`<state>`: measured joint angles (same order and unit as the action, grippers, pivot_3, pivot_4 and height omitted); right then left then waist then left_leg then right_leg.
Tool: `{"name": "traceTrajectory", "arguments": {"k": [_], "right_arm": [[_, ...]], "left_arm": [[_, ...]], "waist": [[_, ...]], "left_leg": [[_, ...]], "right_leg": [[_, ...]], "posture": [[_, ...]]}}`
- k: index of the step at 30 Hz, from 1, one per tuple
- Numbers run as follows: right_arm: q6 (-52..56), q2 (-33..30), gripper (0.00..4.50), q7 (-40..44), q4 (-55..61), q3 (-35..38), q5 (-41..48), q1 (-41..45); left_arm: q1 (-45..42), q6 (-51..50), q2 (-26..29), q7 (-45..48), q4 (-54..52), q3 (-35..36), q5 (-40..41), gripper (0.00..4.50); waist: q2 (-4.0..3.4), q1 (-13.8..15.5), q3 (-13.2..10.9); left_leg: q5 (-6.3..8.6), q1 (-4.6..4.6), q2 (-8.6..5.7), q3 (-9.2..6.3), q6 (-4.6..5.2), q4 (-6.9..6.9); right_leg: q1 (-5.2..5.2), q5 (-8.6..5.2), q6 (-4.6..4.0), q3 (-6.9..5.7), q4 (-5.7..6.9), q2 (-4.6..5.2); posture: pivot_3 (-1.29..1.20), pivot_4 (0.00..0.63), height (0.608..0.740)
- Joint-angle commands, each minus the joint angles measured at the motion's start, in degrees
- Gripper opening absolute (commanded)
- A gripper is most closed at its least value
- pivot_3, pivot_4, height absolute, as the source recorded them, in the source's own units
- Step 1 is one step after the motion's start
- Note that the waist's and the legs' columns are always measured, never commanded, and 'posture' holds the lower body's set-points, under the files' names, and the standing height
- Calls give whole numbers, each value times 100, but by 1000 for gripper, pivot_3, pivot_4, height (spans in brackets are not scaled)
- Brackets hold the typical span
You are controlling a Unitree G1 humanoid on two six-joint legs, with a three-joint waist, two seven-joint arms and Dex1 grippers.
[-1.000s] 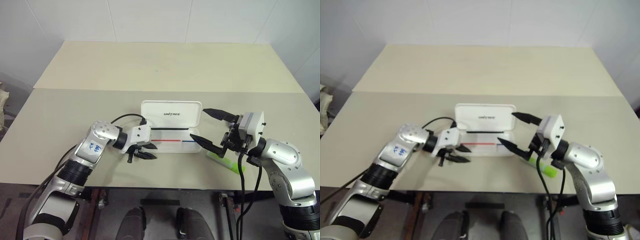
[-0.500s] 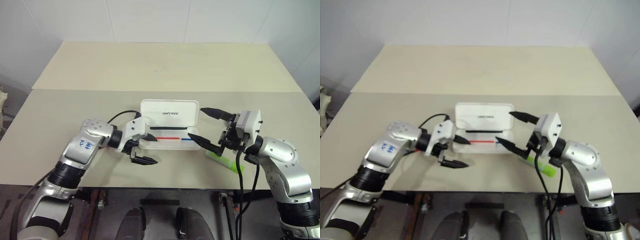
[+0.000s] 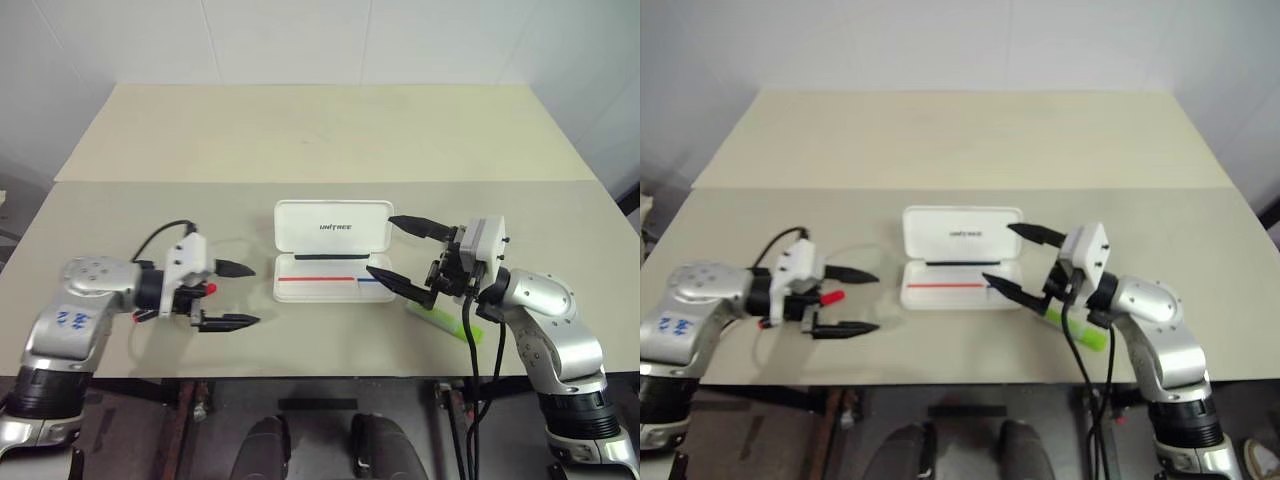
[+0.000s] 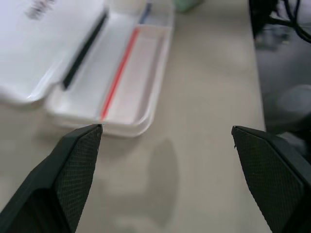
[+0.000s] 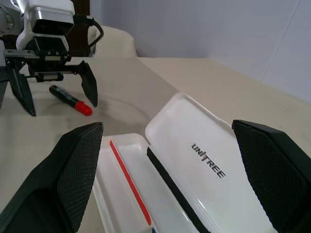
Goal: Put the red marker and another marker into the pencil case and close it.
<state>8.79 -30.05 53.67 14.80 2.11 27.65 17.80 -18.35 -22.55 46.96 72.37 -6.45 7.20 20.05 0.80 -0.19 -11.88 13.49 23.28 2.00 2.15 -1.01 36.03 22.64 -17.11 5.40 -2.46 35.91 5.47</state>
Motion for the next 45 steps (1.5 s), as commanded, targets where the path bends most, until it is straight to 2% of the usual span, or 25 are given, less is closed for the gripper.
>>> {"name": "traceTrajectory", "arguments": {"k": [1, 9, 18, 22, 35, 41, 44, 45], "right_arm": [[-96, 46, 4500, 94, 26, -28, 73, 106], [-121, 117, 4500, 164, -91, -109, 71, 184], [-116, 136, 4500, 189, -133, -107, 60, 238], [-109, 128, 4500, 179, -109, -90, 60, 218], [-37, 45, 4500, 85, 59, 4, 65, 152], [24, -17, 4500, 63, 188, 25, 114, 97], [269, -272, 4500, 394, 462, 6, 419, -23], [385, -374, 4500, 515, 573, -14, 553, -70]], "left_arm": [[181, 243, 150, -15, 63, 649, 358, 4470], [787, 932, 595, 78, 833, 1391, 276, 4470], [1100, 1646, 1005, 384, 1792, 1350, 97, 4470], [1067, 1797, 1013, 378, 1996, 1311, 60, 4470], [198, 2797, 767, 240, 3747, 573, -569, 4470], [-9, 2779, 568, 165, 4066, 378, -613, 4470], [-31, 2754, 514, 193, 4123, 315, -597, 3877], [-30, 2771, 504, 195, 4138, 302, -602, 3538]], "waist": [[1, 11, 0], [2, -25, 0], [2, 0, 0], [3, -7, 1], [6, -3, 3], [7, -7, 3], [7, 0, 4], [9, 2, 5]], "left_leg": [[0, 0, 1, 0, 0, 1], [3, 0, 9, 5, 0, -10], [14, 2, 35, 12, -19, -16], [16, 2, 40, 12, -22, -17], [19, 2, 52, 24, -28, -17], [19, 1, 53, 27, -28, -13], [19, 2, 53, 27, -28, -12], [19, 1, 54, 27, -28, -12]], "right_leg": [[0, 0, 0, 0, 0, 2], [5, -1, -3, 5, -4, 14], [16, -12, -23, -1, -5, 10], [17, -12, -25, 0, -7, 14], [23, -13, -32, -2, -1, -14], [24, -13, -31, 0, 5, -26], [24, -13, -30, 0, 6, -28], [24, -13, -30, 0, 5, -28]], "posture": [[0, 150, 740], [0, 150, 740], [0, 150, 740], [0, 150, 740], [0, 150, 740], [0, 150, 740], [0, 150, 740], [0, 150, 740]]}}
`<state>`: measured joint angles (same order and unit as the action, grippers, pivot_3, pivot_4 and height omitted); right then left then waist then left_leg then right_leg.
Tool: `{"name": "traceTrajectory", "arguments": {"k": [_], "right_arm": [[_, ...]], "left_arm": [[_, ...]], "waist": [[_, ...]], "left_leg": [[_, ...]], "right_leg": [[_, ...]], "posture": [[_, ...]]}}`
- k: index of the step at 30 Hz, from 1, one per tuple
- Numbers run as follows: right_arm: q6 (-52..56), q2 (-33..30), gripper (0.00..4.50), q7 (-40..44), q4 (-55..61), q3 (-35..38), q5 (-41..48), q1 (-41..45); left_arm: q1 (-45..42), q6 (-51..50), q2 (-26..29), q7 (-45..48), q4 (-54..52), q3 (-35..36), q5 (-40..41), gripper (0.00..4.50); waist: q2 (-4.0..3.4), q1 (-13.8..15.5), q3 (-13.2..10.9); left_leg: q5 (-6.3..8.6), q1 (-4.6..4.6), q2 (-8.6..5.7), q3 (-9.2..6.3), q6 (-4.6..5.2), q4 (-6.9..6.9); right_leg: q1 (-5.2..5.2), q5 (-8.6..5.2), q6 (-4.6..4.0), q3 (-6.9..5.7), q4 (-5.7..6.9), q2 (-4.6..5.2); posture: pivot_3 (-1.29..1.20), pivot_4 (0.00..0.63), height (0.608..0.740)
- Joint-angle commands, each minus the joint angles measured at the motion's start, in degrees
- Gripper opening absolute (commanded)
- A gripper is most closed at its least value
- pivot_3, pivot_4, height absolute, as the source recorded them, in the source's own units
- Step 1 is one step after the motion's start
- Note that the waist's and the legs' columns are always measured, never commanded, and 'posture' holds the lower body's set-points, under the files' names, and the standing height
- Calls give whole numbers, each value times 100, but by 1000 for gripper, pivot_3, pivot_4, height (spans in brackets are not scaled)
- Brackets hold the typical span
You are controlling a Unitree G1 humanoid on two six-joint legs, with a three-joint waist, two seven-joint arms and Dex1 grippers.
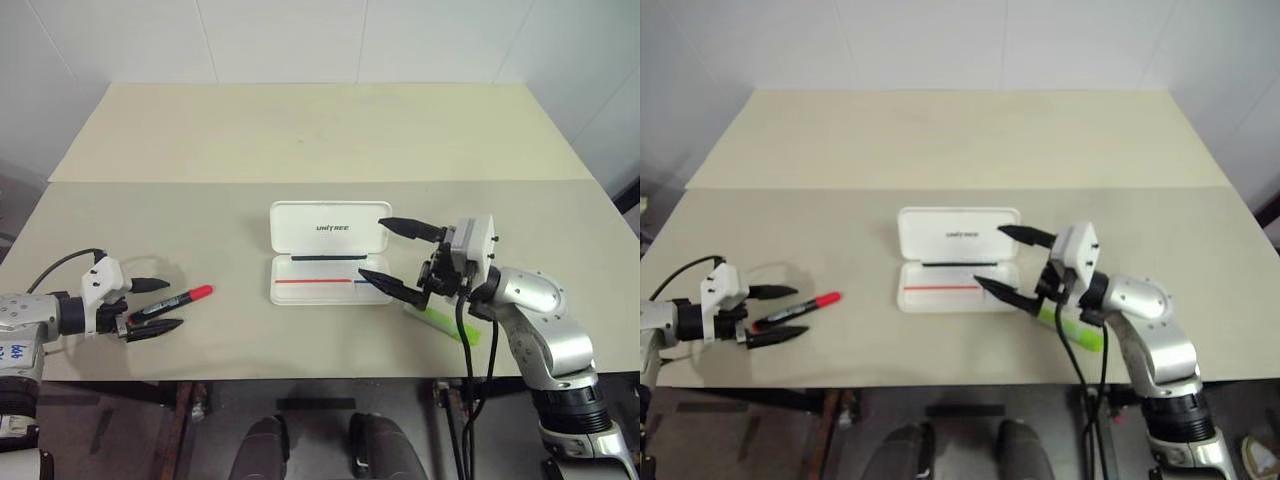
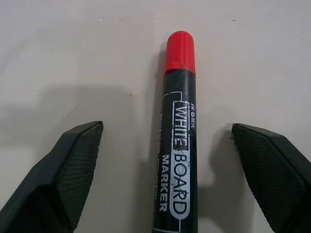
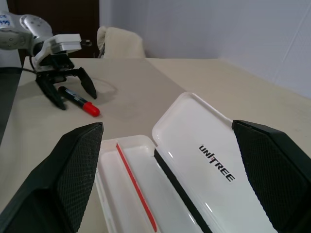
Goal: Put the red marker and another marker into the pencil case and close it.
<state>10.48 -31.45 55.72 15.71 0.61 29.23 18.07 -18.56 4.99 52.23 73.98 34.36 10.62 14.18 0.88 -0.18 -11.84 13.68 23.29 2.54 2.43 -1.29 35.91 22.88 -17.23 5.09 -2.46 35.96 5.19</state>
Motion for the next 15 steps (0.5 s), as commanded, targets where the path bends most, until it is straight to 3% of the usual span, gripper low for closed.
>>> {"name": "traceTrajectory", "arguments": {"k": [1, 9, 15], "right_arm": [[293, -317, 4500, 396, 562, 113, 474, -130], [583, -626, 4500, 782, 732, 68, 714, -173], [689, -734, 4500, 997, 627, 144, 840, -8]], "left_arm": [[-4, 25, -31, 34, 63, -50, -19, 3219], [66, 65, -100, -19, 21, -115, -70, 587], [108, 59, -199, -69, -278, -112, 27, 530]], "waist": [[1, 2, 1], [3, 2, 2], [3, 21, 2]], "left_leg": [[0, 0, 0, 0, 0, 0], [1, -2, 3, 1, 1, 5], [0, -2, 2, 1, 1, 5]], "right_leg": [[-1, 0, 0, 0, 0, 0], [-1, 1, 0, 3, 2, 12], [-1, 1, 0, 3, 1, 22]], "posture": [[0, 150, 740], [0, 150, 740], [0, 150, 740]]}}
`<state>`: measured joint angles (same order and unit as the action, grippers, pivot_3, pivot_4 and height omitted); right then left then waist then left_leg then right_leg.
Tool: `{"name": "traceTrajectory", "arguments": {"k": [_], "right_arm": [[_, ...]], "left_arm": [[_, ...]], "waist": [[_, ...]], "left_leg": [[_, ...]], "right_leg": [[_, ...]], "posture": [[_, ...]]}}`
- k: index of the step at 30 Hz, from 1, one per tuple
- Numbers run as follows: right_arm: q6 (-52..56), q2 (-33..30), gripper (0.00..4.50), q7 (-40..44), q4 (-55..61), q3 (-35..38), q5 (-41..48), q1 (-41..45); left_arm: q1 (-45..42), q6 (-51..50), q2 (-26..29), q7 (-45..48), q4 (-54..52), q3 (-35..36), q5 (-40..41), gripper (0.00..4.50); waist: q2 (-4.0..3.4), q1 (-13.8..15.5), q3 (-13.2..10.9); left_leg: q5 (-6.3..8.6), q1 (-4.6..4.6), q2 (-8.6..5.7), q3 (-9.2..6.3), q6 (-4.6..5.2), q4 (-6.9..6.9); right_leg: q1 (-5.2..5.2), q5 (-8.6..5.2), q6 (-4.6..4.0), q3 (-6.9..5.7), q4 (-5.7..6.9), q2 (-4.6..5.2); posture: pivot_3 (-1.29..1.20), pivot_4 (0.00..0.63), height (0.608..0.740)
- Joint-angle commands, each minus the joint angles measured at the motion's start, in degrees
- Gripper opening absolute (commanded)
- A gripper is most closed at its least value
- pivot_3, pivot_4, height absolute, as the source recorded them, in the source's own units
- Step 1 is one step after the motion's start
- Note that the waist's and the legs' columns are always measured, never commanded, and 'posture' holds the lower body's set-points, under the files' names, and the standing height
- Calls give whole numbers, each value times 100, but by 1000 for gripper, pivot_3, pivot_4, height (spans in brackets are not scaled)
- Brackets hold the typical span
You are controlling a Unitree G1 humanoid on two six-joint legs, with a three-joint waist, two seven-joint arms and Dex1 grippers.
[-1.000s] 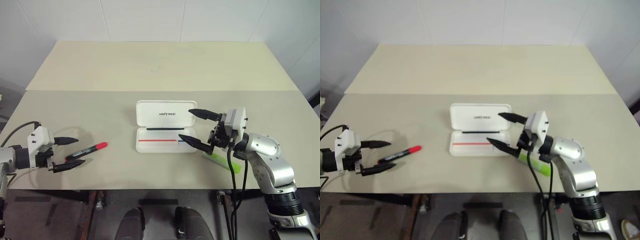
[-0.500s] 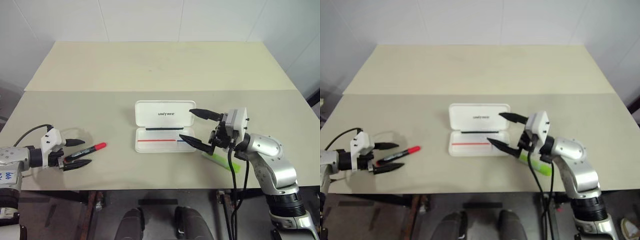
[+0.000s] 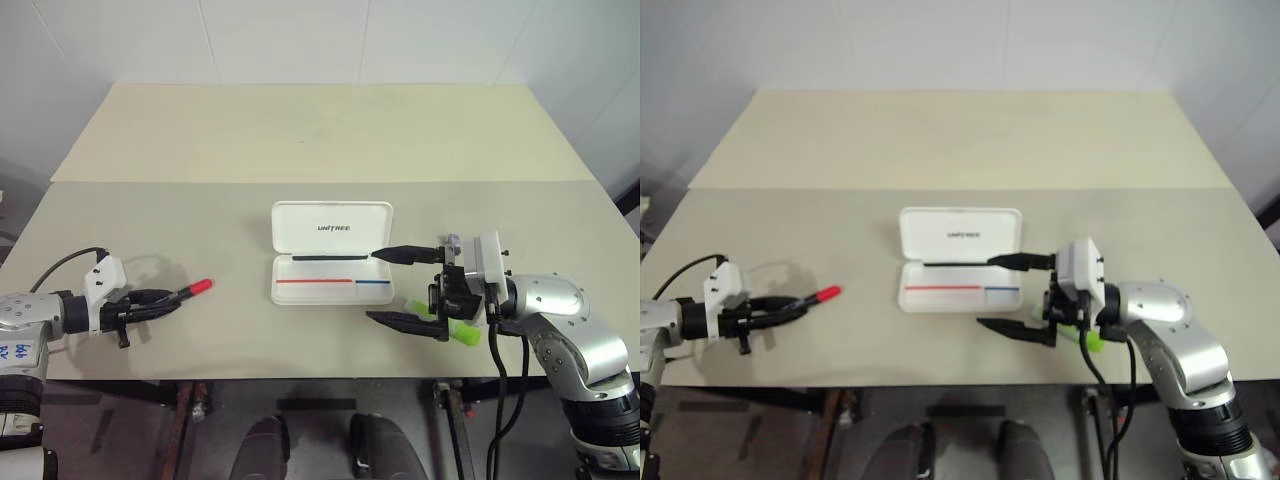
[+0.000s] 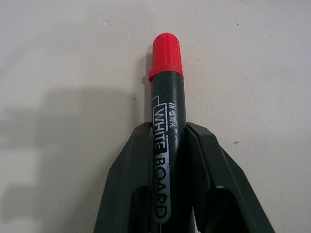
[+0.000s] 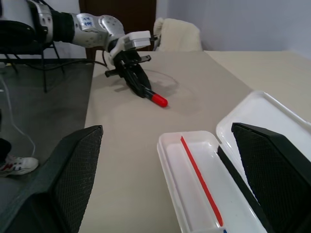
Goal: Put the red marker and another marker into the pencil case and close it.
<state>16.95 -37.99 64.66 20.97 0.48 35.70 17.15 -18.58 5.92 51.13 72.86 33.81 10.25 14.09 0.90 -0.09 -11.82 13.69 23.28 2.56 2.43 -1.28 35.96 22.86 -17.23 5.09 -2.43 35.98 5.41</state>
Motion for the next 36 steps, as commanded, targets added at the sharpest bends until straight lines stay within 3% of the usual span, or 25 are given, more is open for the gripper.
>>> {"name": "traceTrajectory", "arguments": {"k": [1, 8, 17, 27, 36], "right_arm": [[51, -90, 4500, 123, 91, 164, 199, 93], [-87, -149, 4500, 181, -209, 293, 31, 100], [-463, -365, 4500, 256, -865, 691, -283, -35], [-468, -508, 4500, 36, -661, 1001, -319, -366], [-359, -437, 4500, -437, -43, 1118, -252, -811]], "left_arm": [[111, -61, -99, 58, -297, -64, 76, 530], [-61, -726, -263, 107, -1401, 15, 542, 530], [-1030, -1904, -548, 4, -2398, -513, 747, 530], [-1894, -2024, -1194, 85, -2257, -1334, 499, 530], [-2614, -1305, -2086, -282, -1172, -1849, -170, 530]], "waist": [[0, 17, 0], [5, 3, 2], [5, 9, 1], [7, 20, 0], [9, 40, -1]], "left_leg": [[0, 0, -1, -1, 0, 1], [2, 5, -4, -1, 5, 2], [1, 4, -34, 2, 3, 9], [-2, 2, -24, 3, -2, 17], [-2, 3, -24, 3, -3, 25]], "right_leg": [[-1, 0, 0, -1, 0, 0], [-1, 1, 3, 0, -5, 7], [-3, 5, 9, 6, -1, -31], [-3, 7, 13, 24, 2, -62], [-6, 12, 19, 37, 0, -73]], "posture": [[0, 150, 740], [0, 150, 740], [0, 150, 740], [0, 150, 740], [0, 150, 740]]}}
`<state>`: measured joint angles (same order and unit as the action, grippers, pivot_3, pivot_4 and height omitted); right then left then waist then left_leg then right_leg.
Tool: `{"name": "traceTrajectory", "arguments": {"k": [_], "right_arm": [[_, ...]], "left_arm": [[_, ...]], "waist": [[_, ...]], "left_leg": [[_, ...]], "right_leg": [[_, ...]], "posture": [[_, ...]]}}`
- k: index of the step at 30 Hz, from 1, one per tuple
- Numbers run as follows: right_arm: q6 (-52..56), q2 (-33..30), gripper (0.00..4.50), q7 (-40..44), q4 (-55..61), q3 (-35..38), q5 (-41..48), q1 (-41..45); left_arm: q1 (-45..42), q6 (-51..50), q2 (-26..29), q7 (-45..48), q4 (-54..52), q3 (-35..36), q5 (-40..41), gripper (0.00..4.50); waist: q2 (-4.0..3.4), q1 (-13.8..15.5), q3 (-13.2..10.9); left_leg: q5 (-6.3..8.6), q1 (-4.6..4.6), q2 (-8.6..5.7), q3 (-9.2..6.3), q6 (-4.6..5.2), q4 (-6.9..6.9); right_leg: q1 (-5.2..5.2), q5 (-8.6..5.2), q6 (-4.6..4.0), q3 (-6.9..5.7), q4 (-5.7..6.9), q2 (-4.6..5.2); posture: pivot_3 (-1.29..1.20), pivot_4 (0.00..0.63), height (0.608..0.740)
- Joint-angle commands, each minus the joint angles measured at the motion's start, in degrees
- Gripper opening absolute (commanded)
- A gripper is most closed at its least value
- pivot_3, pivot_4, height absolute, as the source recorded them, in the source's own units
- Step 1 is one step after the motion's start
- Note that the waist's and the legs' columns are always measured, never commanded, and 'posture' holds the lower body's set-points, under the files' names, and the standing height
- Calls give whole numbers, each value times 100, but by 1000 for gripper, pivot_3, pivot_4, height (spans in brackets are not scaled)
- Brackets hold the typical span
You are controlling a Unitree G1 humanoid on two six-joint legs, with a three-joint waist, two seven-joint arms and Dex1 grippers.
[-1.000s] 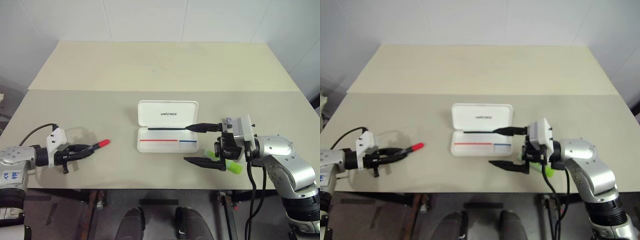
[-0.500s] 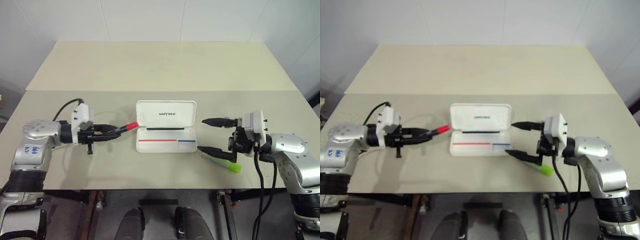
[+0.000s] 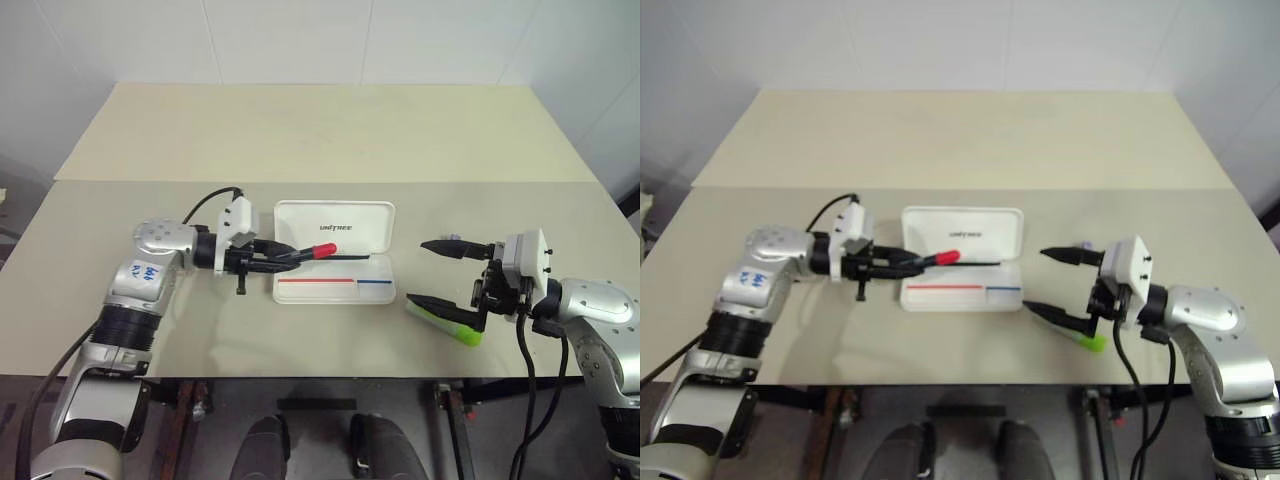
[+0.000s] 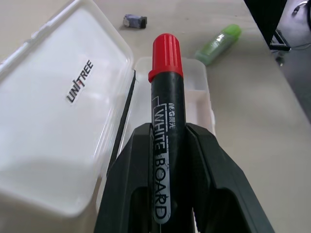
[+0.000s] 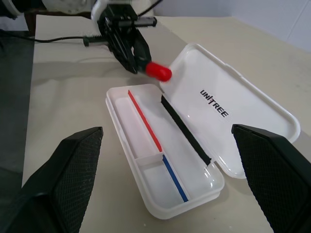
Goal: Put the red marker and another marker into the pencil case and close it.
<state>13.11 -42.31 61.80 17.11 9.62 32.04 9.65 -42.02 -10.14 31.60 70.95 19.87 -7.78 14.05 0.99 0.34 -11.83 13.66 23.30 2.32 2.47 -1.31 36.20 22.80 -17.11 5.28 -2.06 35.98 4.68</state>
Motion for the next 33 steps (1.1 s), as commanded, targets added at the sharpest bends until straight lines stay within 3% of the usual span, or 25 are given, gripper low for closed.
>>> {"name": "traceTrajectory", "arguments": {"k": [1, 14, 24, 33], "right_arm": [[40, -1, 4500, -198, 403, 222, 124, -101], [151, -46, 4500, -516, 807, 403, 211, -423], [155, -22, 4500, -632, 925, 452, 223, -551], [117, 15, 4500, -692, 913, 395, 208, -524]], "left_arm": [[-345, 470, -219, -137, 400, -104, -281, 530], [-1051, 1509, -1178, -283, 1863, -335, -815, 530], [-1025, 1504, -1223, -180, 1975, -437, -1031, 530], [-1007, 1473, -1216, -305, 1963, -361, -1114, 3590]], "waist": [[0, -2, 0], [3, 101, -2], [3, 100, -2], [4, 99, -2]], "left_leg": [[0, 0, 0, 0, 0, 0], [1, 2, 0, 3, 2, 6], [1, 1, 0, 2, 1, 8], [1, 1, 0, 2, 2, 8]], "right_leg": [[0, 0, 0, 0, 0, -1], [0, 4, 5, 5, -3, -3], [0, 4, 5, 4, -1, -4], [-1, 4, 5, 5, -1, -4]], "posture": [[0, 150, 740], [0, 150, 740], [0, 150, 740], [0, 150, 740]]}}
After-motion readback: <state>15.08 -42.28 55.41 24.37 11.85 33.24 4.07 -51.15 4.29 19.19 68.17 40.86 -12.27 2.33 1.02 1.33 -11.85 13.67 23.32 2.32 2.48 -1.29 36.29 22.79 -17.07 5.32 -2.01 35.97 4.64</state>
